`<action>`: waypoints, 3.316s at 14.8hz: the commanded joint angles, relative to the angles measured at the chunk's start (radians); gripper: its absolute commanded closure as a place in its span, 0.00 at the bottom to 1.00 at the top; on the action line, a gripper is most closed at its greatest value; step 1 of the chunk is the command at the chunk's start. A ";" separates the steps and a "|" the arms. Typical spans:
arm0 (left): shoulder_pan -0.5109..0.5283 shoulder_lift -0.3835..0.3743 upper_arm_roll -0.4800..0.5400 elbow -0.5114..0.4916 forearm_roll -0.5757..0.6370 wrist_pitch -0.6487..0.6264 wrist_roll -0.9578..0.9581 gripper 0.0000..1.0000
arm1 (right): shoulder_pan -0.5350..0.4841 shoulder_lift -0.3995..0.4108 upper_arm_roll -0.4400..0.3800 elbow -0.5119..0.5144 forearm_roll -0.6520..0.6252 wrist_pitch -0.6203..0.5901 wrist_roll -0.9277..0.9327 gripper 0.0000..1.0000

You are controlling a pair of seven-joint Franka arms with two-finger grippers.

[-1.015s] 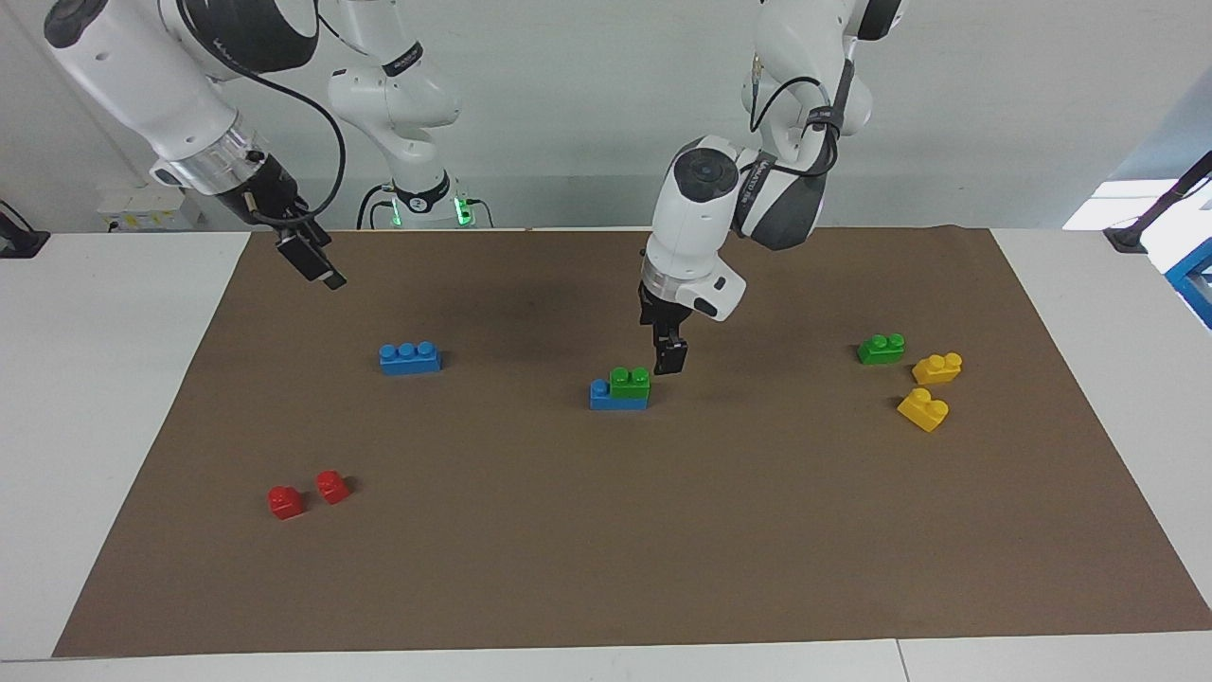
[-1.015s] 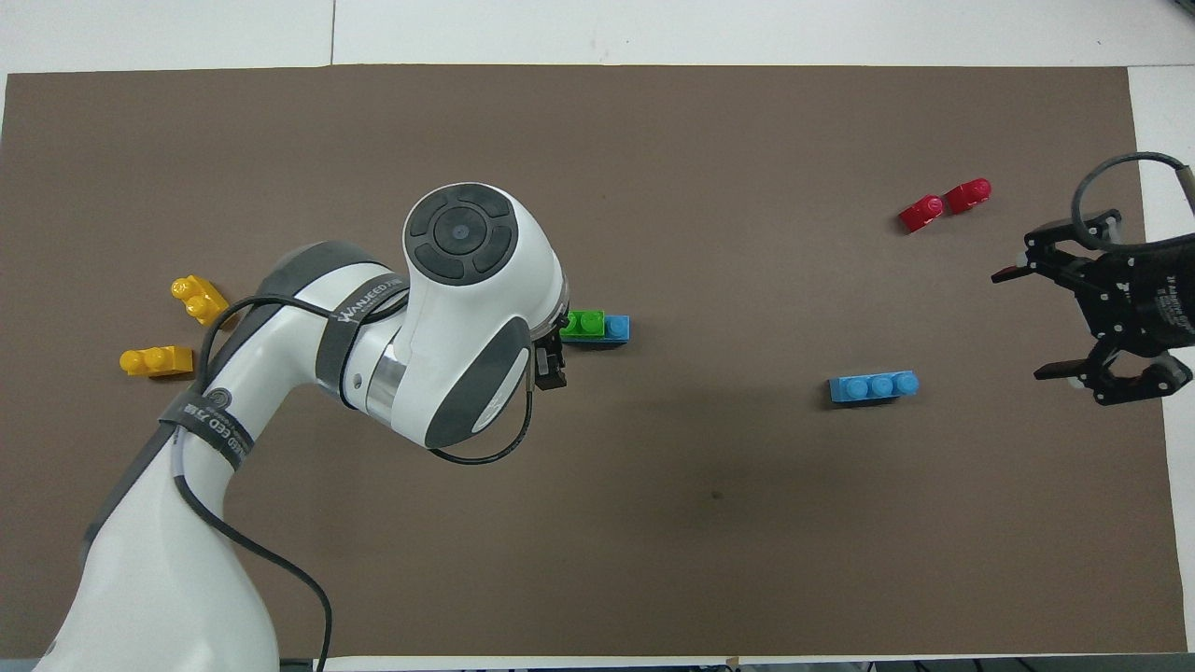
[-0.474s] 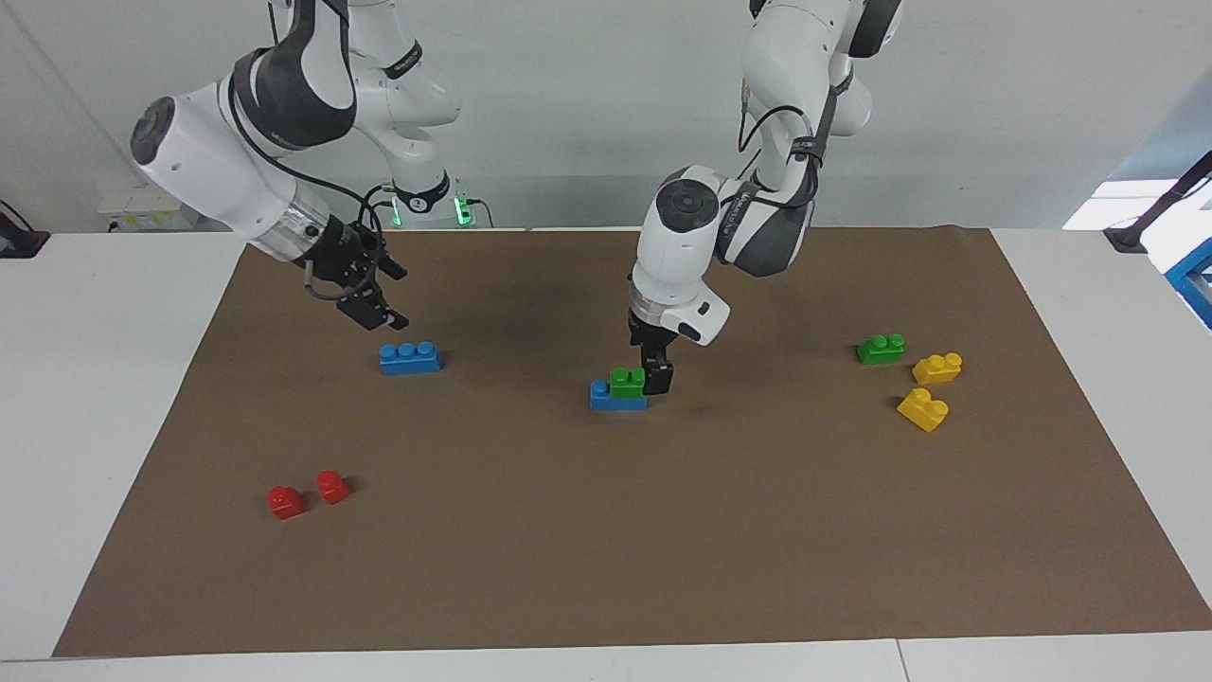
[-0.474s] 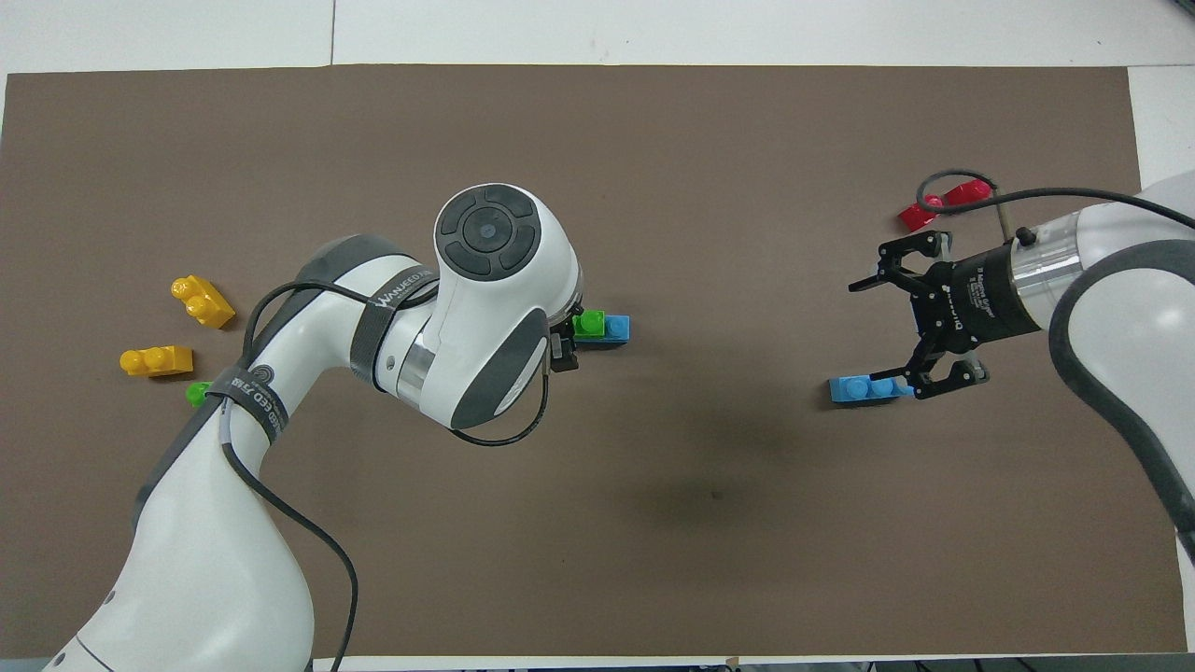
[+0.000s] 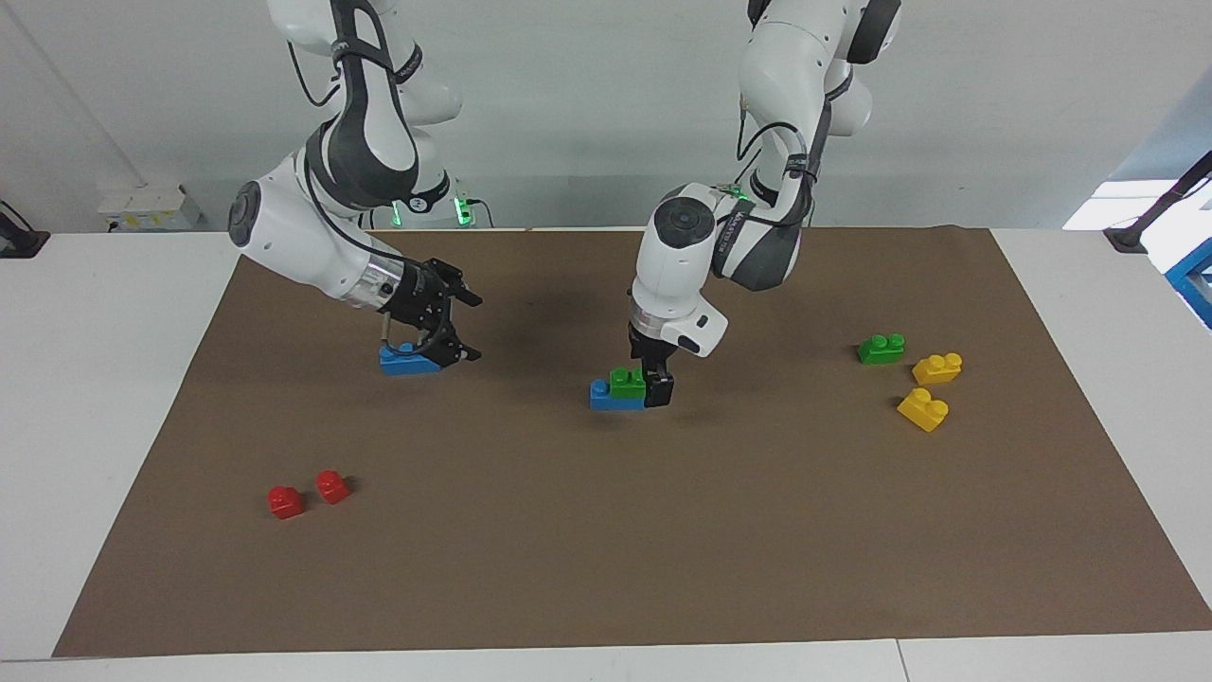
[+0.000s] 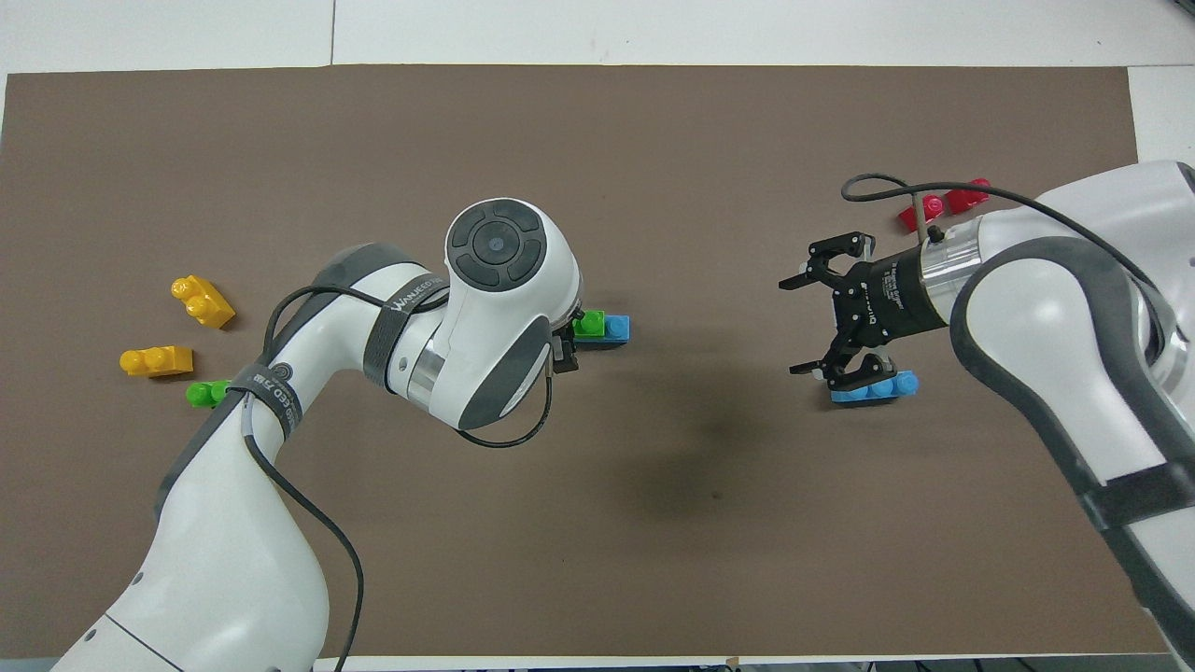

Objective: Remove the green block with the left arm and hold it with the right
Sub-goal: 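Move the right gripper toward the blue end of the held brick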

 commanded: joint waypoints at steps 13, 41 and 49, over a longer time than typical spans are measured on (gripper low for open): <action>-0.041 -0.007 0.015 -0.068 0.049 0.061 -0.071 0.00 | 0.155 0.187 0.000 -0.004 0.123 0.354 -0.003 0.02; -0.039 -0.007 0.016 -0.074 0.072 0.072 -0.126 0.00 | 0.368 0.291 0.000 -0.024 0.267 0.627 0.002 0.02; -0.039 -0.007 0.016 -0.074 0.072 0.073 -0.126 0.00 | 0.391 0.315 0.000 -0.014 0.293 0.667 -0.006 0.15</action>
